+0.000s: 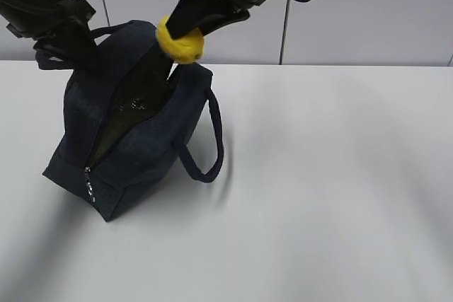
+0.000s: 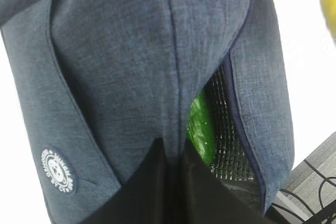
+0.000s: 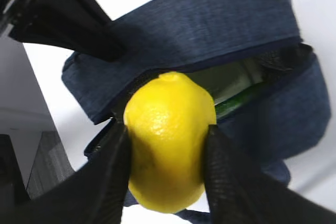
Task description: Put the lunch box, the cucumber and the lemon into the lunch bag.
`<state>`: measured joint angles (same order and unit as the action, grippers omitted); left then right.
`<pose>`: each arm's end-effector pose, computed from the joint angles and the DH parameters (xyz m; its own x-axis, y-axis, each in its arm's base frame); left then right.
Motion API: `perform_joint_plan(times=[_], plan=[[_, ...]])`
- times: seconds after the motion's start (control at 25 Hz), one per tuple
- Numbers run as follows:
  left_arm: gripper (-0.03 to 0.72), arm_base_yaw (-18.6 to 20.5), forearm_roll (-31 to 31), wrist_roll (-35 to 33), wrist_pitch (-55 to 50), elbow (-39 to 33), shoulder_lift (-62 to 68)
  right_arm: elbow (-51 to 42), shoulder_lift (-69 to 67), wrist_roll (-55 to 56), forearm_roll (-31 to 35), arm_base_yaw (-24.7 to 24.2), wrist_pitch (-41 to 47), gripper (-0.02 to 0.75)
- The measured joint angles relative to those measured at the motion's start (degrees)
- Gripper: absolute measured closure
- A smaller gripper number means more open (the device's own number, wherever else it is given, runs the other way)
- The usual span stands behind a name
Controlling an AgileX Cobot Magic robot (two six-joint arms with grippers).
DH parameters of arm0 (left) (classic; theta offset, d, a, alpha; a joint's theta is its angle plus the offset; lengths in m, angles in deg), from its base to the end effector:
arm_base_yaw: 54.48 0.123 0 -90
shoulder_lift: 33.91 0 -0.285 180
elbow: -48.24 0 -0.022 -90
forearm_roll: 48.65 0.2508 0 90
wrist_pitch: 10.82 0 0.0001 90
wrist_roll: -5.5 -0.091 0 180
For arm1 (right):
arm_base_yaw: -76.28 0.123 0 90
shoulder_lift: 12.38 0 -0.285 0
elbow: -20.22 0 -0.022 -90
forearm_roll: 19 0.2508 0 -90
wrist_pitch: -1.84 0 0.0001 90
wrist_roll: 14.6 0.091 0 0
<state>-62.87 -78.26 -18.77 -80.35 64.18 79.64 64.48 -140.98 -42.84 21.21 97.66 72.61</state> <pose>0.3767 -0.0982 0.2952 -0.8712 0.3305 -0.3629 0.4610 0.8049 -0.3736 0.4094 0.2199 0.3300 -0.6590 -0.4449 -0.6065 -0.7372 0.5419 0.4035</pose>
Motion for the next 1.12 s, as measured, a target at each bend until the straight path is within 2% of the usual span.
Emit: perform_joint_plan(times=[0.36,0.64,0.92,1.12], plan=[[0.691,0.0,-2.06,0.0,-0.2,0.0,0.0,0.0,-3.63,-0.1,-1.98,7.08,0.04,0.432],[0.691,0.0,-2.28,0.0,-0.31,0.0,0.0,0.0,-7.57,0.32,-4.64,7.26,-2.4,0.429],[0.691,0.0,-2.28,-0.11,-0.31,0.0,0.0,0.0,-7.61,0.46,-8.67,7.26,-4.76,0.348],[0.691,0.0,-2.28,-0.33,-0.31,0.0,0.0,0.0,-7.61,1.27,-8.79,7.26,-5.12,0.286]])
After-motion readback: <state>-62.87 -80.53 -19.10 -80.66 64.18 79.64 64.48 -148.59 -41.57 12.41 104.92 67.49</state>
